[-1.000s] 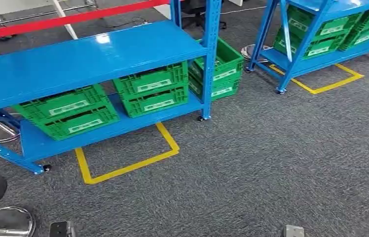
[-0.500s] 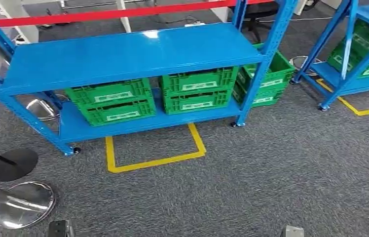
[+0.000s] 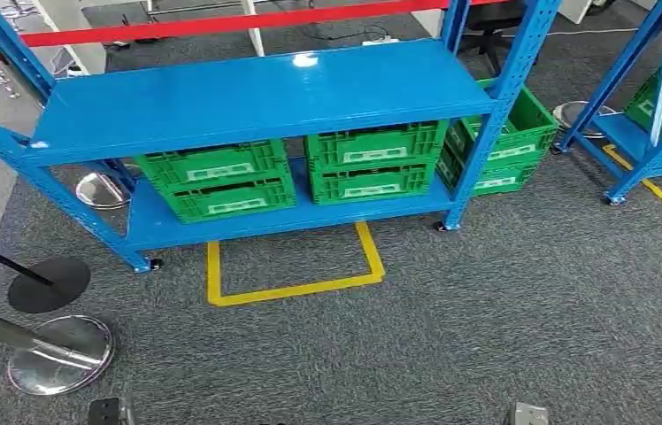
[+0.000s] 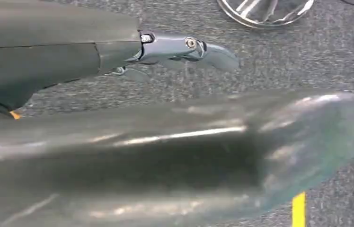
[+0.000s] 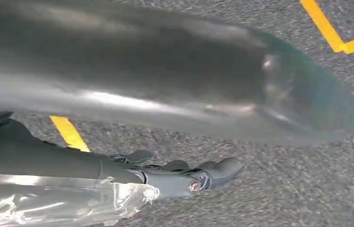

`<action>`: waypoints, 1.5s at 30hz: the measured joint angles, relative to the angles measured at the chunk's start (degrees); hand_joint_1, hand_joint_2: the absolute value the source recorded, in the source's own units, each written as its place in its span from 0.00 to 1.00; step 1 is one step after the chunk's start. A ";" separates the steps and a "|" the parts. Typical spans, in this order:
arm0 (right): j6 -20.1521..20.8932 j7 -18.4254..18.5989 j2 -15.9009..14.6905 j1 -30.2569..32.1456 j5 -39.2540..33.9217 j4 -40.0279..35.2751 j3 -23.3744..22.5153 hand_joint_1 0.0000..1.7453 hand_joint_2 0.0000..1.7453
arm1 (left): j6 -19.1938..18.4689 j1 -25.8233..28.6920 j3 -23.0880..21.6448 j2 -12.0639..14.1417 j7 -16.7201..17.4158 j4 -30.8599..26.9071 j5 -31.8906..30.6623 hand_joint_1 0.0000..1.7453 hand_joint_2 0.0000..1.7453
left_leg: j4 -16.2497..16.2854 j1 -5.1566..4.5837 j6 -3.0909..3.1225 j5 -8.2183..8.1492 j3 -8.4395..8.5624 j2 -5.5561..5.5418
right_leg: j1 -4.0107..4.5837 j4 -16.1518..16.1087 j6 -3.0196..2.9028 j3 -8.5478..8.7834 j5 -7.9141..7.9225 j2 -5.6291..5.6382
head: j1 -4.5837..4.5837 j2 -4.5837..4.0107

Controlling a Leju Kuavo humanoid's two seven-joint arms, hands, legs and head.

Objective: Take the parts from the cabinet and place them on the table.

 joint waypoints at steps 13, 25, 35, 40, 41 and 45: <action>0.39 0.00 0.00 0.05 -0.37 -0.02 0.00 0.00 0.00 | 0.02 0.20 0.79 -0.02 -0.04 0.00 -0.57 0.00 0.00 | -6.67 0.11 2.04 -3.54 7.17 -0.28 | 0.19 15.28 3.08 -10.63 -4.05 -0.20 | 0.61 0.00; 0.44 0.00 0.00 0.07 -0.28 0.00 0.02 0.00 0.00 | 0.02 -0.22 1.51 -0.07 -0.09 0.00 -1.29 0.00 0.00 | 7.23 0.10 -0.97 -9.95 1.39 -0.12 | -0.08 0.33 -0.21 -4.39 3.10 -0.07 | 0.81 0.00; 0.70 0.00 0.00 0.29 0.13 -0.02 0.04 0.00 0.00 | 0.02 -0.24 1.90 -0.35 -0.09 0.00 -1.70 0.00 0.00 | -5.22 -0.03 0.38 -1.31 1.52 4.11 | 0.96 0.56 1.65 1.64 -1.35 -3.60 | 0.57 0.00; 0.63 0.00 0.00 -0.11 0.15 -0.02 0.11 0.00 0.00 | 0.04 -0.25 2.25 -0.35 -0.11 0.00 -1.73 0.00 0.00 | -5.21 0.21 2.13 -1.73 3.57 0.69 | 0.39 11.51 2.87 -3.98 -6.37 -0.43 | 1.18 0.00; 0.61 0.00 0.00 -0.04 0.15 -0.02 0.11 0.00 0.00 | 0.04 -0.22 2.25 -0.37 -0.11 0.00 -1.73 0.00 0.00 | -5.21 0.20 2.21 -2.08 3.80 0.02 | 0.41 15.22 2.92 -6.70 -8.34 -0.25 | 1.29 0.00; 0.59 0.00 0.00 0.19 0.15 -0.02 0.11 0.00 0.00 | 0.04 0.18 2.34 -0.37 -0.09 0.00 -1.73 0.00 0.00 | -5.18 0.42 1.72 -3.93 6.39 -3.20 | 0.03 10.22 3.13 -8.43 -4.61 0.31 | 1.29 0.00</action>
